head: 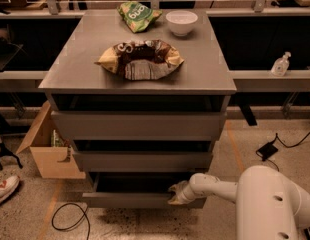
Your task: Open bottom drawer
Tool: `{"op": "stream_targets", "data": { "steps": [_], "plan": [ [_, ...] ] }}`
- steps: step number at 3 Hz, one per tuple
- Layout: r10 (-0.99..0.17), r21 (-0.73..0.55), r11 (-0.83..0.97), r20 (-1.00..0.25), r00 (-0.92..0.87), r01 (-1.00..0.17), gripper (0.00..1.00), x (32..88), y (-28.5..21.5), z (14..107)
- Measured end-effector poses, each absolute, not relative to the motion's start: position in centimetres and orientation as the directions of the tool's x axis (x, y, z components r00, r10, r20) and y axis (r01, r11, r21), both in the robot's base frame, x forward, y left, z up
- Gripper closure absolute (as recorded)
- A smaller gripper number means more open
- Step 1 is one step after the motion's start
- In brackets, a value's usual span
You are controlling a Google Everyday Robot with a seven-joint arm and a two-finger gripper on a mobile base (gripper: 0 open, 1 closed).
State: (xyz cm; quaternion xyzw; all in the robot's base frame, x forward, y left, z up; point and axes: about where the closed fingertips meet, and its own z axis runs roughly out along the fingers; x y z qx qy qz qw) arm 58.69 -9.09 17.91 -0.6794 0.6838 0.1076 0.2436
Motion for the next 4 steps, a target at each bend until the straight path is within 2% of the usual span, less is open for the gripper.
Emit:
{"op": "stream_targets", "data": {
  "steps": [1, 4],
  "plan": [
    [-0.873, -0.156, 0.045, -0.487, 0.037, -0.987, 1.0, 56.66, -9.12, 16.73],
    [-0.87, -0.15, 0.052, -0.491, 0.029, -0.987, 1.0, 55.83, -9.2, 16.86]
  ]
}}
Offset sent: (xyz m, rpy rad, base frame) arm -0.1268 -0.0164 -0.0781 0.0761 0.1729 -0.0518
